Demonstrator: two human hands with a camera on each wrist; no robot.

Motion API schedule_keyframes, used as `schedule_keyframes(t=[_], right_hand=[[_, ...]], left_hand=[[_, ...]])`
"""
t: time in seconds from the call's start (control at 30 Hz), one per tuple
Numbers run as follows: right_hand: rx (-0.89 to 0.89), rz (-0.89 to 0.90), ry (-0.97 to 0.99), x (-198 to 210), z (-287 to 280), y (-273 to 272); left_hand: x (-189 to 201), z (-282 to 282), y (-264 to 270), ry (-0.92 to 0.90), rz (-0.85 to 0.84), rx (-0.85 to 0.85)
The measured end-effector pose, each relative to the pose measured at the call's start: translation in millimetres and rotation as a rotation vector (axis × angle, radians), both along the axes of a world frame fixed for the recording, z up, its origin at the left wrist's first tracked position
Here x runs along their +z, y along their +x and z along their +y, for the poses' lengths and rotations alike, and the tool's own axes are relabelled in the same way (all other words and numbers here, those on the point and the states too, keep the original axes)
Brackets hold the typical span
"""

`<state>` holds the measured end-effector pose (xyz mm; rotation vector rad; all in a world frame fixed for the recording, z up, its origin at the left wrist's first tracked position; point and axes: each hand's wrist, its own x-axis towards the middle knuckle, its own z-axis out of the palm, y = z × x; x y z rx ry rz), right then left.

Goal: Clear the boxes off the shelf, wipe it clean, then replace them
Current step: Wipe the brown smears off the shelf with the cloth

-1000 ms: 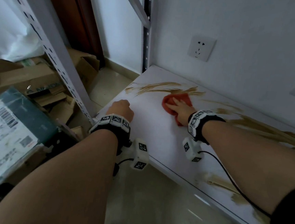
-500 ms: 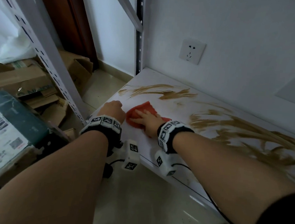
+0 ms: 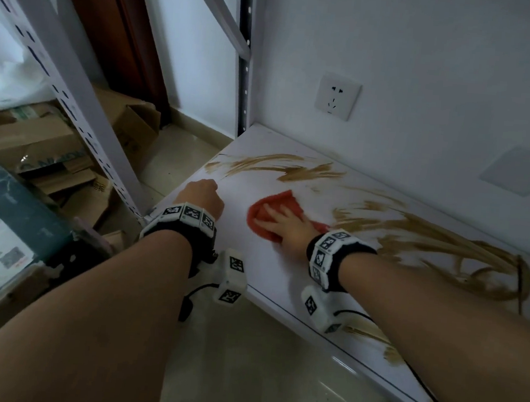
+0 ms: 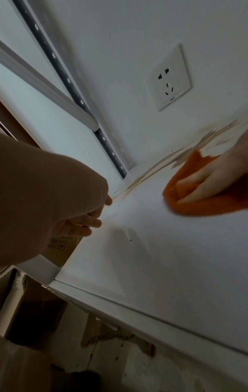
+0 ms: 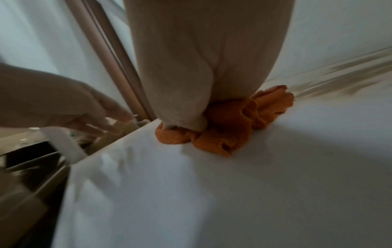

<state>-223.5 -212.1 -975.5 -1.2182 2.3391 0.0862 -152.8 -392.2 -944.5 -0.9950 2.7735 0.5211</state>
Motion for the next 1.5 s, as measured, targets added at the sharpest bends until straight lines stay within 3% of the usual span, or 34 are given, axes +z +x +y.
schedule_keyframes(t=[0.13,0.27,0.5,0.67,0.8,0.87,0.93,1.03,1.13,1.33,1.5], right_hand=[[0.130,-0.017,-0.004,-7,-37,12],[0.141,0.000,0.014,-3,-58,7],[-0.041,0.021,0.084,6,-39,-25],[-0.119,-0.052,0.090,5,-22,-11],[-0.129,-0.143,-0.184,23,-12,4],[-0.205,-0.077,-0.351,33,-2,0],[-0.300,0.000,-0.392,38,9,-7],[-0.345,0.033,-0.213,44,22,-14],[-0.263,0.055,-0.033,49,22,-10],[-0.206,0.132,0.086,47,20,-6],[-0.116,0.122,0.135,32,15,4]], left_hand=[[-2,1,10,-0.015,-0.012,-0.003],[-10,2,11,0.004,-0.009,0.000],[-21,1,3,0.069,-0.026,-0.050],[-23,5,5,0.071,-0.050,-0.086],[-15,19,3,0.076,-0.030,-0.161],[-14,27,0,0.077,-0.007,-0.214],[-15,37,-4,0.012,0.051,-0.280],[-20,65,-12,-0.028,0.108,-0.428],[-32,86,-26,-0.064,-0.024,-0.549],[-39,74,-26,-0.171,-0.244,-0.374],[-36,16,-7,-0.089,-0.238,-0.028]])
